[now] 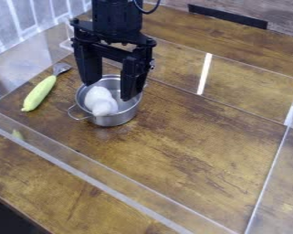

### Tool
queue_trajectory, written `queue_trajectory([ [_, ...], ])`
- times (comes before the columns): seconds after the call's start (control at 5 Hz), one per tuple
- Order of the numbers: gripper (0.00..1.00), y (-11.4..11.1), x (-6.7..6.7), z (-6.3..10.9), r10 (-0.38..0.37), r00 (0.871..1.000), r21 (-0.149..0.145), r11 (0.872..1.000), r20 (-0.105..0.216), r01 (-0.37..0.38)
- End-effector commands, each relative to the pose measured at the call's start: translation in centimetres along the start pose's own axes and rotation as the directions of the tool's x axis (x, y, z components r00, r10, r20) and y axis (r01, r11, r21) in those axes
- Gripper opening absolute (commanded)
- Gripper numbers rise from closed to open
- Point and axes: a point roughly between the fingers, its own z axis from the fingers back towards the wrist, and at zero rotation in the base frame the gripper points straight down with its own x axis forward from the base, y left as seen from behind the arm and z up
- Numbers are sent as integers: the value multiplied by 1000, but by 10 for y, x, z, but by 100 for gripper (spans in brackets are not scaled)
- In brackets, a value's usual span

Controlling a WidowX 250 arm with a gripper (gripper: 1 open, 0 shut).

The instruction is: Put the mushroom in the silver pot

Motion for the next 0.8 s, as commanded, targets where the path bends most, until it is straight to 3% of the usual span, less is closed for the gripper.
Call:
queue_trajectory([
  [0.0,100,-7,1,-4,35,999,-6,999,-22,-35],
  [0.2,100,-19,8,-2,60,998,-19,998,-26,-60],
  [0.6,100,-32,34,-2,82,997,-40,996,4,-82],
])
